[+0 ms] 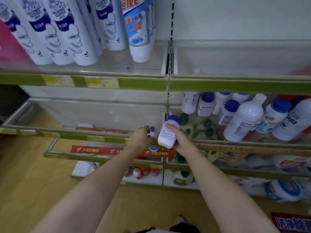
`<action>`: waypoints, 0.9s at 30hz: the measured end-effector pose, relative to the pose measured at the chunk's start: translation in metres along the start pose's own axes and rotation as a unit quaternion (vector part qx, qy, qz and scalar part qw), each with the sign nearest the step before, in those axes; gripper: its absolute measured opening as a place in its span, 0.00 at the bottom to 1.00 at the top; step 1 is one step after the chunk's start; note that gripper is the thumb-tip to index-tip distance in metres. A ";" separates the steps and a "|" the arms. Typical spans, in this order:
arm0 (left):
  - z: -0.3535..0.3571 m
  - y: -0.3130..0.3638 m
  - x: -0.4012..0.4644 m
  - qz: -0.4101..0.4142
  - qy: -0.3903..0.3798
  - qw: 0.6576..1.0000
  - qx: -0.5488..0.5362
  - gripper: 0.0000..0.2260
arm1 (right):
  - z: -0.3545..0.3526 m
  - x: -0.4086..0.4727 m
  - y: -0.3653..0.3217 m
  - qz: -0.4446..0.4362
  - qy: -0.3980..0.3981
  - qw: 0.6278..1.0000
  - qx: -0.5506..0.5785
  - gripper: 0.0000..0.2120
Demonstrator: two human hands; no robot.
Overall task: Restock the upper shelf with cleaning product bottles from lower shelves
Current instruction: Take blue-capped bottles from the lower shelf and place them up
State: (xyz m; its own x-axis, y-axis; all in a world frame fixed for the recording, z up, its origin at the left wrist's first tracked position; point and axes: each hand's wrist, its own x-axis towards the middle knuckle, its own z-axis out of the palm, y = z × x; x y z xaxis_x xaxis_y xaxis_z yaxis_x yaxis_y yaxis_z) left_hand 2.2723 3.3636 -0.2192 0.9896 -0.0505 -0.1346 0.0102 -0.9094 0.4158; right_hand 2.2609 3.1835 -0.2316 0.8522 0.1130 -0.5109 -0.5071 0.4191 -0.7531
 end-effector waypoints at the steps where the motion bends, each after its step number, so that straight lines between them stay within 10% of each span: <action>1: 0.001 -0.007 -0.003 0.001 -0.001 1.000 -0.009 0.09 | 0.005 -0.009 0.003 0.012 -0.010 1.000 0.024 0.21; 10: 0.018 -0.064 -0.054 0.046 -0.056 0.993 -0.098 0.10 | 0.025 -0.072 0.076 0.061 0.008 0.976 0.209 0.19; 27: 0.067 -0.126 -0.119 0.006 -0.116 0.970 -0.214 0.03 | 0.056 -0.122 0.172 0.082 0.062 0.976 0.192 0.28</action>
State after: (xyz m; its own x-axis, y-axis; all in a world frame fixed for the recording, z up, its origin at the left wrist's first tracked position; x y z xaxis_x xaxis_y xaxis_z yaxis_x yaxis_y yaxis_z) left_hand 2.1436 3.4565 -0.3159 0.9314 -0.1971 -0.3061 0.1069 -0.6555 0.7476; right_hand 2.0771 3.2925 -0.2760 0.7299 0.1064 -0.6753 -0.5289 0.7137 -0.4592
